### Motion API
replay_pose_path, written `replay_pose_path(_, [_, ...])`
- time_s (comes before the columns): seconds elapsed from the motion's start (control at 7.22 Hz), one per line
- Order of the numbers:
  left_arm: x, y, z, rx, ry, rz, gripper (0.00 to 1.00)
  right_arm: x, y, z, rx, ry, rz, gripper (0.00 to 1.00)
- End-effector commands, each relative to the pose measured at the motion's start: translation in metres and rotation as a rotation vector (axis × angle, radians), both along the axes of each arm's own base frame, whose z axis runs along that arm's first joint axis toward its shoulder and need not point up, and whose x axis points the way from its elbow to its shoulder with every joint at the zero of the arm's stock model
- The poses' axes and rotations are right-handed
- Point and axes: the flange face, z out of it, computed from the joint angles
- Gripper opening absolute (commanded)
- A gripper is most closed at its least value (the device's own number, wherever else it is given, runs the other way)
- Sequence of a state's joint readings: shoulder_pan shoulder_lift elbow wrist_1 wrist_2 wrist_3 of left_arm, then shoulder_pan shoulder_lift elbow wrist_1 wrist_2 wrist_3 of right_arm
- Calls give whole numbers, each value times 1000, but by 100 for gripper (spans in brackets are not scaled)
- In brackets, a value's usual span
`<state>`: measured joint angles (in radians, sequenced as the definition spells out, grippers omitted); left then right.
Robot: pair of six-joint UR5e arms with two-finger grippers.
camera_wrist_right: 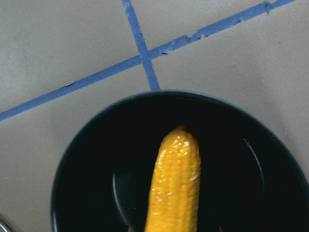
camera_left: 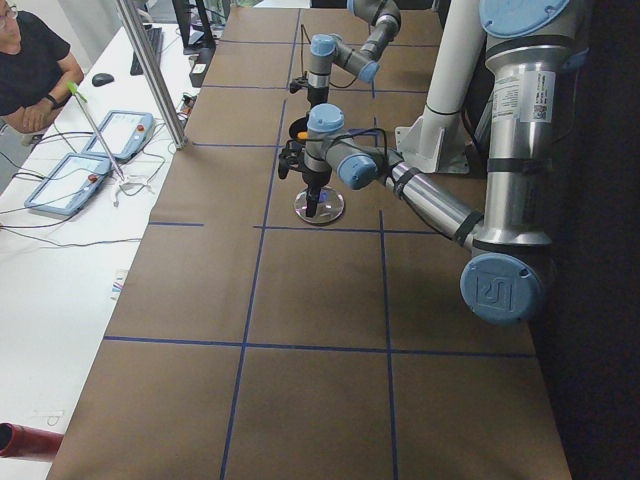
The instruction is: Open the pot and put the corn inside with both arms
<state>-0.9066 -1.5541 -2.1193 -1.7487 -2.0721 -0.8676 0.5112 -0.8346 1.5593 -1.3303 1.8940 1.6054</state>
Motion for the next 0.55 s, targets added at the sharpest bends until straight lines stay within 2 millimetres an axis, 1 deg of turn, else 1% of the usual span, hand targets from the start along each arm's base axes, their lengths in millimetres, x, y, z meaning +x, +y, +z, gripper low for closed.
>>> replay_pose_path(0.0, [-3, 3, 16, 41, -35, 65, 100, 63, 18, 30, -1, -23, -6, 100])
replay_pose_path(0.14, [-16, 7, 32, 80, -69, 116, 100, 152, 0, 63, -8, -36, -24, 100])
replay_pose_path(0.28, [-51, -2, 56, 137, -116, 157, 100, 228, -15, 99, 23, -27, -74, 100])
replay_pose_path(0.42, [-88, -9, 84, 153, -126, 196, 100, 290, -10, 164, 73, 32, -135, 100])
